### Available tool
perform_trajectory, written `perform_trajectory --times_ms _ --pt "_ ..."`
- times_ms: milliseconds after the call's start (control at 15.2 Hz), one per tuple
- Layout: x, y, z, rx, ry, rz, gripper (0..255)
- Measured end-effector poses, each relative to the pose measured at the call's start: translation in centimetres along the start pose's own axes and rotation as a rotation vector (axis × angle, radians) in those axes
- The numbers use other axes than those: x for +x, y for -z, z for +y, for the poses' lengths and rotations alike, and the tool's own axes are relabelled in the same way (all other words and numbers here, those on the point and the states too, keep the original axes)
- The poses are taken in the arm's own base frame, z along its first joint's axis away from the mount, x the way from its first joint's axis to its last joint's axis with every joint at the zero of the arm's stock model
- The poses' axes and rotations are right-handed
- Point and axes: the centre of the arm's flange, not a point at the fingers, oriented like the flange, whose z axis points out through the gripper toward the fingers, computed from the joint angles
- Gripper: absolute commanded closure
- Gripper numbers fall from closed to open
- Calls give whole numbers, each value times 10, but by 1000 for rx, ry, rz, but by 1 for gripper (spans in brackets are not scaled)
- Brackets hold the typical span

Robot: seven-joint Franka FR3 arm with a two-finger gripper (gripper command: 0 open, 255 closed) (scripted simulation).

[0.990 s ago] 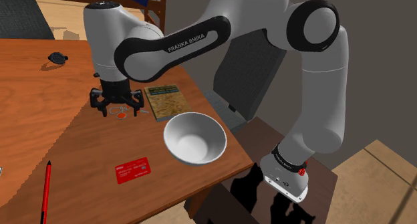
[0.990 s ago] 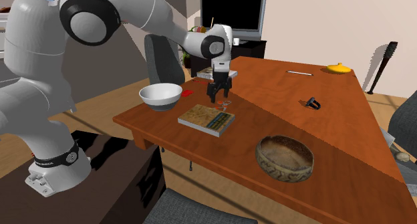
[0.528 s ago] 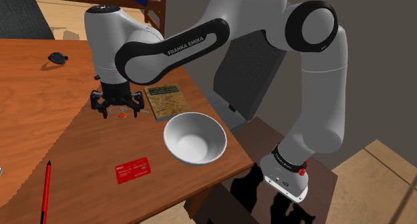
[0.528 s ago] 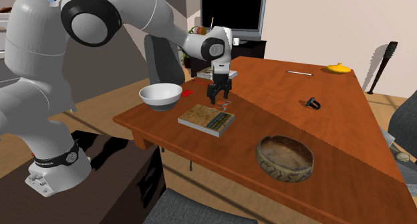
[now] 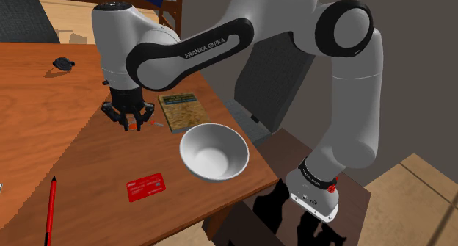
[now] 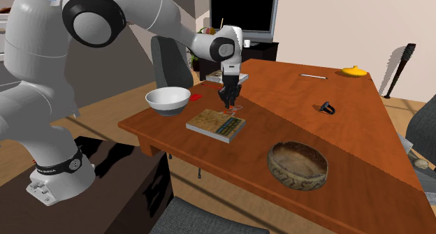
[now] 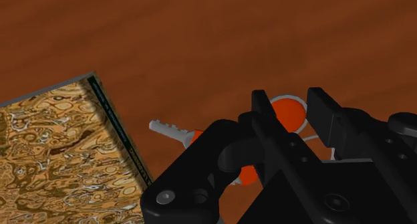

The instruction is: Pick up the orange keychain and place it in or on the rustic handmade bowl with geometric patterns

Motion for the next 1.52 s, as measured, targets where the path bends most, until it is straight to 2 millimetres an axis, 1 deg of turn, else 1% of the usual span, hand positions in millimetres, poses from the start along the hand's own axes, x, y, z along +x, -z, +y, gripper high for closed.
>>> perform_trajectory --times_ms 264,396,1518 --pt "0 0 0 0 2 -3 255" --pt "0 5 1 -4 3 -6 255" --pt "1 92 0 -6 3 -7 255"
